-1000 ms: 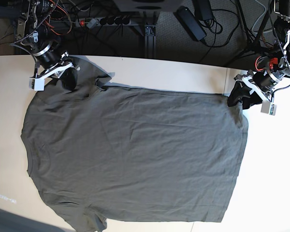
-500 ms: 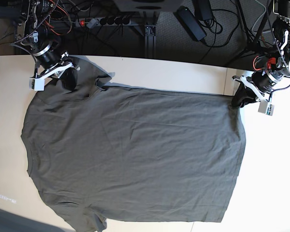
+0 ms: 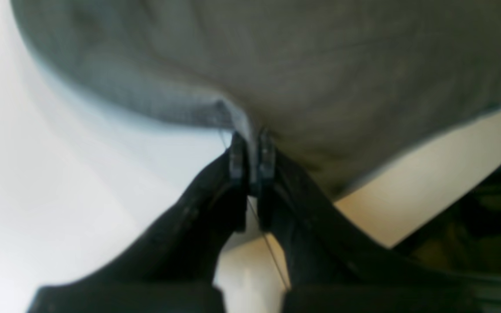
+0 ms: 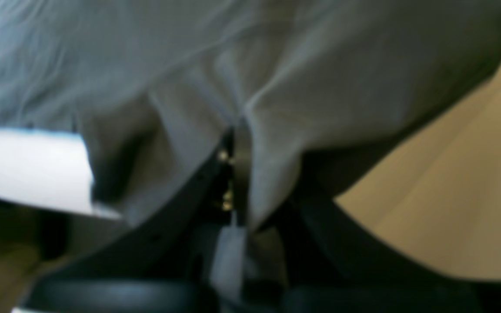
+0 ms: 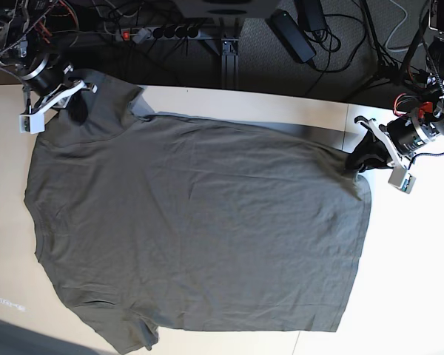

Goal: Fold the T-shirt properly
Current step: 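Lift the shoulder edge with both grippers and fold it over the shirt body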

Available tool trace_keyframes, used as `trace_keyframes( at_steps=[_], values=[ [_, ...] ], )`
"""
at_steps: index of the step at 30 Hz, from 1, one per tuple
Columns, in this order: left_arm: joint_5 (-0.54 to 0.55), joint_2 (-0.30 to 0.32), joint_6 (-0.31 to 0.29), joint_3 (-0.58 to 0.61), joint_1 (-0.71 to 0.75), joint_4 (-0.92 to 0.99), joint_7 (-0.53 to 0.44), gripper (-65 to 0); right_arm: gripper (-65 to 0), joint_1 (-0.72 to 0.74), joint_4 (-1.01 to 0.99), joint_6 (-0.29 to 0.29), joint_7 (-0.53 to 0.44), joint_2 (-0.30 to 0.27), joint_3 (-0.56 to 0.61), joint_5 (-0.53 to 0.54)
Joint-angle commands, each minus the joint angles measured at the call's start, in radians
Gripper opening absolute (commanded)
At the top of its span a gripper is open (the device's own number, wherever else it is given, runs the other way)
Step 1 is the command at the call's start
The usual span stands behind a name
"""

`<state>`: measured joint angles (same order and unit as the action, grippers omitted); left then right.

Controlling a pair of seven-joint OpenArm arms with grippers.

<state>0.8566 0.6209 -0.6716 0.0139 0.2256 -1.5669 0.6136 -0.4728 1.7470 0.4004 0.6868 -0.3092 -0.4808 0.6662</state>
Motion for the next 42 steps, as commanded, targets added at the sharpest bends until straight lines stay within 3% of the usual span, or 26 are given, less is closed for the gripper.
trace_keyframes(
  at_steps=[1,11,18,25,36,39,41,42],
  values=[
    [0.016,0.027,-0.027,-0.012,-0.011,-0.026,-0.022,-65.0,-65.0,0.003,0.026,0.031,-0.02,-0.029,-0.014,0.033],
    [-0.01,0.047,-0.027,-0.027,-0.093,-0.034,-0.023,-65.0,-65.0,0.125,0.034,0.034,-0.02,-0.187,-0.025,0.036],
    [-0.038,0.04,-0.027,0.009,-0.235,0.039,-0.03,-65.0,-65.0,0.301,-0.076,0.076,-0.028,-0.222,-0.008,-0.004],
    [-0.127,0.038,-0.027,0.17,-0.426,0.224,-0.105,-65.0,-65.0,0.509,-0.239,0.077,-0.028,-0.292,0.161,-0.024],
    [-0.143,0.003,-0.027,0.209,-0.605,0.407,-0.124,-64.3,-65.0,0.799,-0.489,0.077,-0.035,-0.291,0.427,-0.159],
    [-0.143,-0.003,-0.027,0.209,-0.621,0.408,-0.124,-43.3,-64.4,0.832,-0.518,0.076,-0.037,-0.291,0.473,-0.162],
    [-0.14,-0.005,-0.027,0.209,-0.624,0.408,-0.124,-30.8,-44.5,0.846,-0.52,0.075,-0.039,-0.288,0.481,-0.164],
    [-0.139,-0.007,-0.027,0.209,-0.625,0.408,-0.124,-28.8,-35.1,0.851,-0.52,0.074,-0.041,-0.286,0.481,-0.174]
  ],
)
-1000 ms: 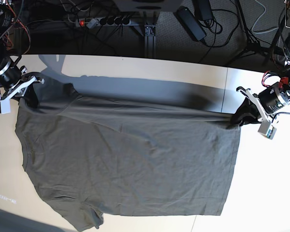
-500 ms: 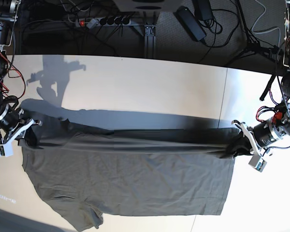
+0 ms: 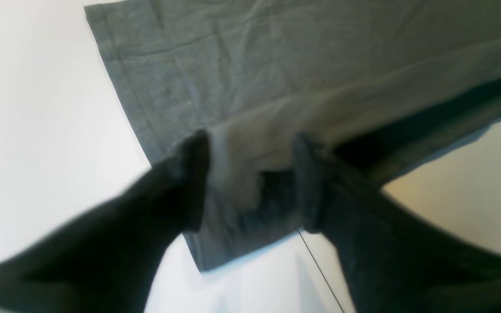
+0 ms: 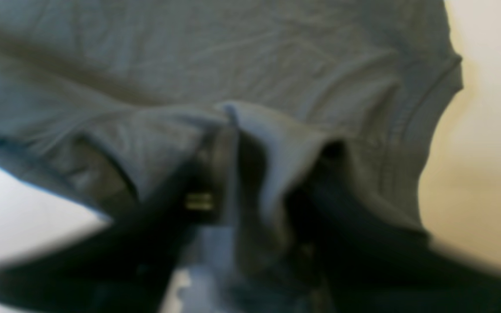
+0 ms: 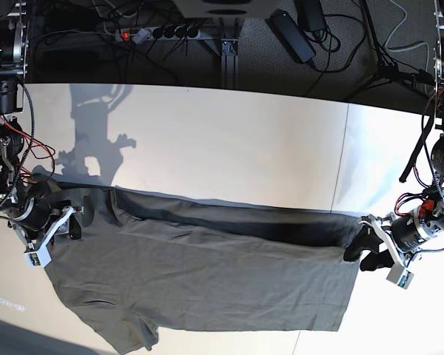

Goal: Fold the T-shirt properly
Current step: 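Lift the shoulder edge with both grippers and fold it over the shirt body, then lay the folded edge down with both grippers and release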

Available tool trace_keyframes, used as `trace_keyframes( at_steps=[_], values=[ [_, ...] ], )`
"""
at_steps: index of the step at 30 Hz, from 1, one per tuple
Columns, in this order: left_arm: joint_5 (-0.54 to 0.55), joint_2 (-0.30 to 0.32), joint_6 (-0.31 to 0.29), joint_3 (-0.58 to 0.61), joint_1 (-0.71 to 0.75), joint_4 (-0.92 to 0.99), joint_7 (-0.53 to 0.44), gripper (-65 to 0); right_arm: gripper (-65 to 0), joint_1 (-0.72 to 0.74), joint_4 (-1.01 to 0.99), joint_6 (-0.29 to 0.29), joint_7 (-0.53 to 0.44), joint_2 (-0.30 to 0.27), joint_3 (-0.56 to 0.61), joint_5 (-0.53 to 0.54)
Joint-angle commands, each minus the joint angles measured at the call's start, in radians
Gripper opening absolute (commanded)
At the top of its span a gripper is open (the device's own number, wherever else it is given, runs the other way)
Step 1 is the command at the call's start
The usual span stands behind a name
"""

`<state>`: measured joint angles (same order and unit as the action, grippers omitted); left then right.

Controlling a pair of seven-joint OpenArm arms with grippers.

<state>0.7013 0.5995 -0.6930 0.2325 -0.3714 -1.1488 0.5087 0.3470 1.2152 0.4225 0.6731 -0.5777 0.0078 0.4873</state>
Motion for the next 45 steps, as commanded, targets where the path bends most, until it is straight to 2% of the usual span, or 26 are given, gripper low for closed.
trace_keyframes(
  at_steps=[1,2,3,9,10,11,12,13,14,15,18,21,25,27,30,33,36,39,41,45],
  values=[
    [0.016,0.013,-0.005,-0.009,-0.031,-0.01,-0.019,-28.8,-27.9,0.037,0.012,0.051,-0.036,-0.017,-0.008,-0.009],
    [0.016,0.011,-0.005,-0.009,-0.033,-0.01,-0.019,-28.8,-23.6,0.042,0.012,0.049,-0.048,-0.018,-0.008,-0.02],
    [0.015,0.01,-0.005,-0.01,-0.039,-0.01,-0.018,-28.8,-22.5,0.05,0.013,0.048,-0.055,-0.018,-0.01,-0.021],
    [0.025,0.01,-0.005,-0.009,-0.058,-0.01,-0.013,-29.1,-22.6,0.093,0.015,0.049,-0.054,-0.017,-0.011,-0.005],
    [0.028,0.008,-0.005,-0.009,-0.058,-0.01,-0.013,-30.3,-22.8,0.093,0.015,0.049,-0.052,-0.014,-0.011,-0.007],
    [0.026,0.005,-0.005,-0.009,-0.058,-0.01,-0.01,-34.2,-25.2,0.093,0.015,0.049,-0.05,-0.01,-0.011,-0.008],
    [0.025,-0.002,-0.005,-0.009,-0.058,-0.01,-0.007,-41.2,-32.2,0.093,0.014,0.049,-0.048,-0.002,-0.011,-0.016],
    [0.015,-0.01,-0.005,-0.009,-0.058,-0.01,-0.006,-50.1,-42.5,0.093,0.011,0.049,-0.048,0.007,-0.011,-0.027],
    [0.002,-0.021,-0.005,-0.009,-0.058,-0.01,-0.003,-58.5,-55.4,0.093,0.007,0.048,-0.048,0.018,-0.011,-0.047],
    [-0.018,-0.035,-0.005,-0.009,-0.058,-0.01,0.006,-65.0,-65.0,0.093,0.001,0.048,-0.048,0.029,-0.011,-0.071],
    [-0.087,-0.082,0.002,-0.009,-0.058,0.003,0.041,-65.0,-65.0,0.093,-0.037,0.033,-0.083,0.055,-0.019,-0.146],
    [-0.136,-0.118,0.074,-0.008,-0.064,0.056,0.051,-65.0,-65.0,0.095,-0.109,0.019,-0.116,0.077,-0.035,-0.176],
    [-0.166,-0.141,0.085,-0.008,-0.082,0.153,0.119,-65.0,-65.0,0.095,-0.231,0.018,-0.132,0.082,-0.039,-0.167],
    [-0.178,-0.149,0.109,-0.008,-0.101,0.194,0.157,-65.0,-65.0,0.095,-0.284,0.019,-0.13,0.082,-0.039,-0.166],
    [-0.237,-0.167,0.15,-0.008,-0.119,0.236,0.166,-65.0,-65.0,0.095,-0.355,0.019,-0.13,0.082,-0.039,-0.166],
    [-0.282,-0.189,0.151,-0.008,-0.117,0.248,0.172,-65.0,-65.0,0.091,-0.393,0.019,-0.13,0.082,-0.039,-0.166],
    [-0.282,-0.18,0.155,-0.008,-0.11,0.241,0.145,-65.0,-65.0,0.075,-0.385,0.019,-0.113,0.08,-0.039,-0.164],
    [-0.267,-0.144,0.154,-0.008,-0.091,0.206,0.15,-65.0,-65.0,0.039,-0.342,0.019,-0.043,0.077,-0.04,-0.143],
    [-0.246,-0.111,0.146,-0.008,-0.057,0.15,0.149,-65.0,-65.0,0.0,-0.296,0.019,-0.008,0.076,-0.043,-0.116],
    [-0.245,-0.063,0.148,-0.008,0.038,-0.006,0.154,-65.0,-65.0,-0.12,-0.173,0.019,-0.003,0.074,-0.094,-0.097]
  ],
)
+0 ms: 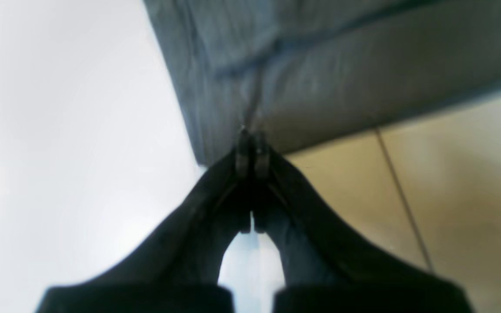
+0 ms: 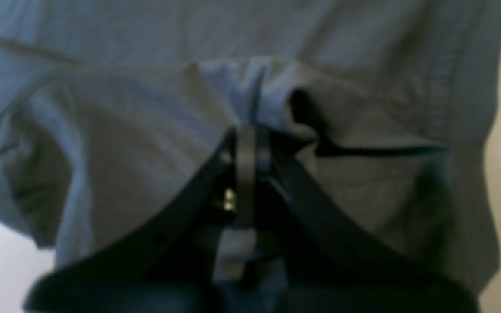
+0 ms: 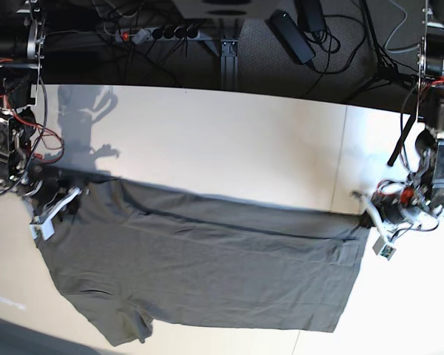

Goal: Fold the T-shirt properly
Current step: 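Lay the folded edge down with both grippers and release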

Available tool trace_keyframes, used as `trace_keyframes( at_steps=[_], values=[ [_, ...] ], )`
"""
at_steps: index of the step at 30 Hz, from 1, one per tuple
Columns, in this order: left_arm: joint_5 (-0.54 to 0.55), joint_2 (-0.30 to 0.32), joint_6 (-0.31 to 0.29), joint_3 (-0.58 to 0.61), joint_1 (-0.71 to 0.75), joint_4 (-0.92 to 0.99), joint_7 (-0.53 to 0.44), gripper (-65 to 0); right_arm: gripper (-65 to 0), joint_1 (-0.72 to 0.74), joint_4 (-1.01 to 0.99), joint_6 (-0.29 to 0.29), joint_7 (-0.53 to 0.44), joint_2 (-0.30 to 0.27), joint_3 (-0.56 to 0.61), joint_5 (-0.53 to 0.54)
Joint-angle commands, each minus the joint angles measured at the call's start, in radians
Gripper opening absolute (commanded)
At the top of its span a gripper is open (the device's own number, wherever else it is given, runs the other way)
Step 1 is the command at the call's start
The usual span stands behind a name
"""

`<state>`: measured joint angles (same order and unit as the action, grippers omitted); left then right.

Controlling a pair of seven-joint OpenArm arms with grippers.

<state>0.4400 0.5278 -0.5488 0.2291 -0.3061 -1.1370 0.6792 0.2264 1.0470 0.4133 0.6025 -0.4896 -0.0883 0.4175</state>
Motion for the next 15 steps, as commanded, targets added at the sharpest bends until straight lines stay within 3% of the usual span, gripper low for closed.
trace_keyframes(
  at_steps=[1,8,12,15],
  values=[
    [0.019,0.014,0.012,-0.005,-0.003,-0.053,-0.012,-65.0,-65.0,-0.033,0.027,0.028,0.068,-0.013,-0.02,-0.023],
    [0.011,0.024,0.067,-0.013,0.093,-0.216,-0.001,-65.0,-65.0,-0.237,0.229,0.029,0.069,-0.013,-0.163,0.045],
    [0.012,0.022,0.066,-0.04,0.067,-0.278,-0.006,-65.0,-65.0,-0.277,0.27,0.029,0.071,-0.014,-0.192,0.054],
    [-0.005,-0.003,0.065,-0.037,0.034,-0.252,-0.067,-65.0,-65.0,-0.277,0.27,0.029,0.072,-0.012,-0.192,0.054]
  ],
)
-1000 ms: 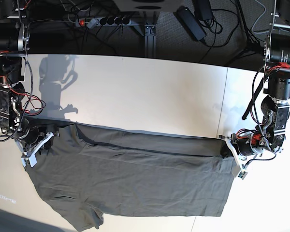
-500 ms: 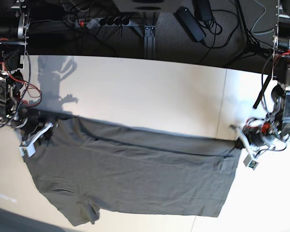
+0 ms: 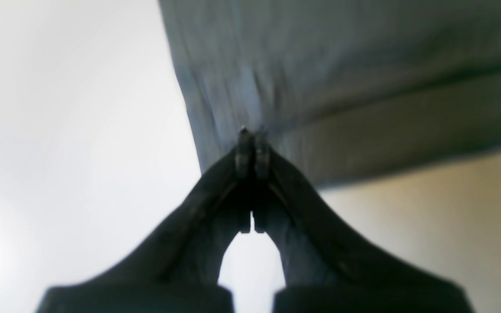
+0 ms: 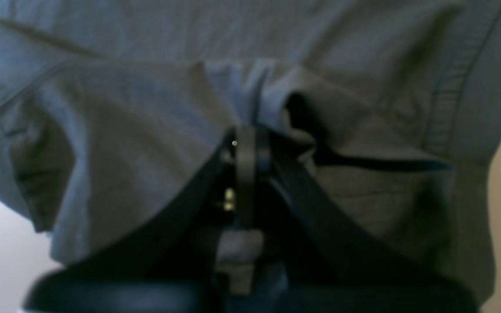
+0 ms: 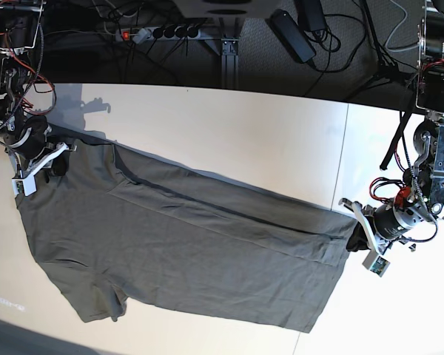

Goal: Fold the T-shirt properly
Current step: 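Lay the folded edge down with both grippers and release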

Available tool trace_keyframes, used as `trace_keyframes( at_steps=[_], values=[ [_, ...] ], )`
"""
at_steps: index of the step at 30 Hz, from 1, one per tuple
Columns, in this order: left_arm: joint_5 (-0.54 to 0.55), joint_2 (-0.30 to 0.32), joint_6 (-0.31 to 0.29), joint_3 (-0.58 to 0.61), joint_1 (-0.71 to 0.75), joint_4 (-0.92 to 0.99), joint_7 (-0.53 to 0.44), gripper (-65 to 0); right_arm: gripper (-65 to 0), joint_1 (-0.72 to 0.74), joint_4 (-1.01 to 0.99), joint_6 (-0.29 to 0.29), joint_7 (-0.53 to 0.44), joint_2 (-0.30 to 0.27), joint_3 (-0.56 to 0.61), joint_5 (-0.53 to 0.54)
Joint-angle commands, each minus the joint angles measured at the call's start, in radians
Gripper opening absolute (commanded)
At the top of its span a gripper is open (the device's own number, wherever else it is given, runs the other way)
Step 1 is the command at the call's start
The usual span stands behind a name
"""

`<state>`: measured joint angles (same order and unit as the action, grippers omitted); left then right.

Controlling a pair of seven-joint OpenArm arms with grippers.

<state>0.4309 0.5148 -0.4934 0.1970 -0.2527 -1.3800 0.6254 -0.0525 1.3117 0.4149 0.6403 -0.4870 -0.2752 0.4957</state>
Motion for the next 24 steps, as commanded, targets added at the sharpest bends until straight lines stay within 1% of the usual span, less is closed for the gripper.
trace_keyframes(
  at_steps=[1,4,7,9,11,14,18,24],
  values=[
    [-0.015,-0.009,0.01,-0.002,-0.034,0.01,-0.024,-65.0,-65.0,0.002,0.005,0.027,0.034,-0.014,-0.005,-0.024],
    [-0.042,-0.076,0.01,0.015,-0.1,0.117,-0.033,-65.0,-65.0,0.011,0.005,0.027,0.033,-0.014,-0.004,-0.022],
    [-0.059,-0.133,0.01,0.039,-0.167,0.272,-0.08,-65.0,-65.0,0.013,0.005,0.027,0.034,-0.013,-0.004,-0.013],
    [-0.067,-0.163,0.01,0.042,-0.197,0.372,-0.081,-65.0,-65.0,0.007,0.005,0.028,0.043,-0.014,-0.004,-0.013],
    [-0.087,-0.179,0.01,0.042,-0.214,0.453,-0.068,-65.0,-65.0,0.008,0.005,0.029,0.065,-0.013,-0.004,-0.013],
    [-0.113,-0.176,0.01,0.042,-0.212,0.517,-0.038,-65.0,-65.0,0.008,0.005,0.028,0.067,-0.014,-0.004,-0.013],
    [-0.112,-0.15,0.011,0.041,-0.17,0.511,0.011,-65.0,-65.0,0.008,0.005,0.028,0.067,-0.014,-0.004,-0.013],
    [-0.058,-0.061,0.011,0.041,-0.007,0.378,0.011,-65.0,-65.0,0.008,0.005,0.028,0.069,-0.014,-0.004,-0.013]
  ],
)
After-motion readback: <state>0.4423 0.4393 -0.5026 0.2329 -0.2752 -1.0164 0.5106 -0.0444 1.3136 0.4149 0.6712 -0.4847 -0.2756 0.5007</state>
